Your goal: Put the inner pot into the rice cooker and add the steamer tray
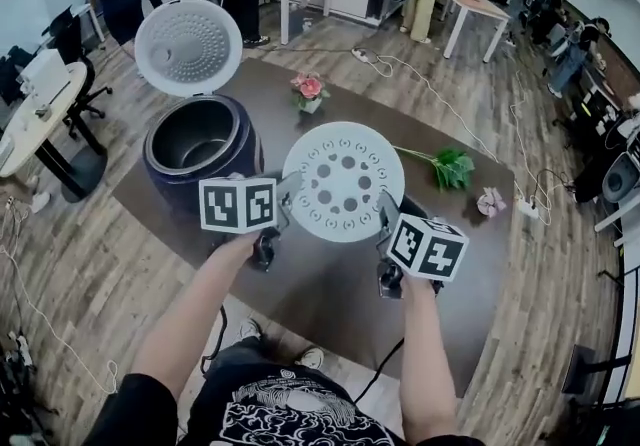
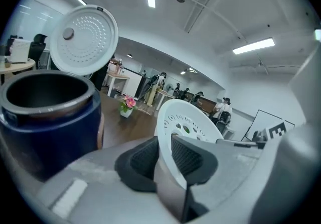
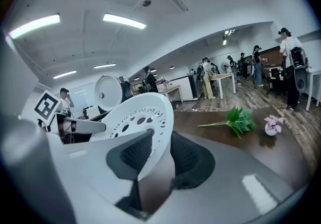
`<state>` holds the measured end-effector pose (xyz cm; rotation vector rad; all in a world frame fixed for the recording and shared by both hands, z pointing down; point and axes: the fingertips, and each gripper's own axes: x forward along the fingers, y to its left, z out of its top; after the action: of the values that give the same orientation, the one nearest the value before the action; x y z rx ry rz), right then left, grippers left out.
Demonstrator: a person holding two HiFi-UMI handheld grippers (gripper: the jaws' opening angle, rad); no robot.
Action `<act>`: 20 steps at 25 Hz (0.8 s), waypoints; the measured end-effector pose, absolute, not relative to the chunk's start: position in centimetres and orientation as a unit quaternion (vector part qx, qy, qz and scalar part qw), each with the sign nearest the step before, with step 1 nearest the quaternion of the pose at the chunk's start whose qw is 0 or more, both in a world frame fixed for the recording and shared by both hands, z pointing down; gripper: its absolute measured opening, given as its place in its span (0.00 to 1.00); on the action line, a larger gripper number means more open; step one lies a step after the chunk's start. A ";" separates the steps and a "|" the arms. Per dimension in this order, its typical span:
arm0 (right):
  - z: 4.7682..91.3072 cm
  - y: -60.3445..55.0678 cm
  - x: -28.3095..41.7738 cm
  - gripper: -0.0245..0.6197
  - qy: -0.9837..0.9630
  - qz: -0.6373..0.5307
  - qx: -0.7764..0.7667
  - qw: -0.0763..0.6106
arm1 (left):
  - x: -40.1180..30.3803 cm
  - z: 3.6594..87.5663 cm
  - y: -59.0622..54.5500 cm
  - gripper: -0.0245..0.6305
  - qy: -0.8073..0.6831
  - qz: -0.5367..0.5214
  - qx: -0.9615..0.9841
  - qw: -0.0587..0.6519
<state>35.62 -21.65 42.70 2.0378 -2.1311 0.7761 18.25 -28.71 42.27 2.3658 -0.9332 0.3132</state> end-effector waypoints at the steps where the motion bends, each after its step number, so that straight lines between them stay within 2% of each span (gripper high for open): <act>1: 42.2 -22.5 34.6 0.21 -0.706 0.250 0.661 0.047 | 17.1 41.7 -29.2 0.17 -0.358 0.112 0.883 0.282; 10: 38.0 -29.3 24.8 0.22 -0.764 0.229 0.601 0.045 | 6.6 37.3 -33.4 0.17 -0.427 0.071 0.864 0.258; 20: 35.5 -34.9 16.5 0.22 -0.798 0.222 0.559 0.042 | -2.0 35.0 -37.4 0.17 -0.474 0.042 0.842 0.254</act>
<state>16.52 -34.89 35.47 1.7098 -2.4415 0.6782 -1.98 -37.43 34.98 2.2877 -1.2884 0.1134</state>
